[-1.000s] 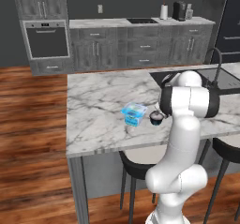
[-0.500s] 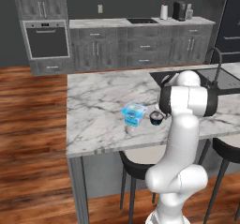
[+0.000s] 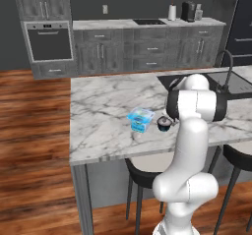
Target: Stack the yogurt containers by placing the smaller containers on top of the larger containers.
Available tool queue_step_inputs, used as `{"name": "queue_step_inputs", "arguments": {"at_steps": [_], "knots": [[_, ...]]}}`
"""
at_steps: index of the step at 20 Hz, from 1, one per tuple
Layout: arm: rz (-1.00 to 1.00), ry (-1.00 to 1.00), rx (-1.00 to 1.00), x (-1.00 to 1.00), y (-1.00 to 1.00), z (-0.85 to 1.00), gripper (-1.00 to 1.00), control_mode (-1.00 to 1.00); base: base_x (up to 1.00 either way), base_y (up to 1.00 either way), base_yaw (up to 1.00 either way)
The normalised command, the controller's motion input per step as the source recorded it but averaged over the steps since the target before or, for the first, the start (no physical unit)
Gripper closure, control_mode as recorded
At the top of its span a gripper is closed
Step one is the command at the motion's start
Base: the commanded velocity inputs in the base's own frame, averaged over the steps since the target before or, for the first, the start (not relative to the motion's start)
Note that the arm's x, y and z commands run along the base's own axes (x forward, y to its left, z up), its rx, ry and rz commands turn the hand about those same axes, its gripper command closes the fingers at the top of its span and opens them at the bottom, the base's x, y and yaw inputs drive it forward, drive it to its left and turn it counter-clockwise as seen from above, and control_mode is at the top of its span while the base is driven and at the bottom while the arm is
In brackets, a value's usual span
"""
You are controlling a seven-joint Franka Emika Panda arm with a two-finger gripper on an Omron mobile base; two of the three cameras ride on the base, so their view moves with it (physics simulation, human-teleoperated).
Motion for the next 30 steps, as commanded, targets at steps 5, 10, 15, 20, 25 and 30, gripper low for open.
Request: {"name": "queue_step_inputs", "arguments": {"at_steps": [5,10,15,20,25,30], "knots": [[0.0,0.01,0.03,0.02,0.0,-0.04,-1.0,-1.0,0.0,0.0,0.0],[0.0,0.0,0.0,0.0,0.0,-0.11,-1.0,-1.0,0.0,0.0,0.0],[0.0,0.0,0.0,0.0,0.0,-0.15,-1.0,-1.0,0.0,0.0,0.0],[0.0,0.0,0.0,0.02,0.0,-0.14,-1.0,-1.0,0.0,0.0,0.0],[0.0,0.0,0.0,0.04,0.0,-0.13,-1.0,-1.0,0.0,0.0,0.0],[0.0,0.0,0.0,0.01,0.14,-0.06,1.0,-1.0,0.0,0.0,0.0]]}}
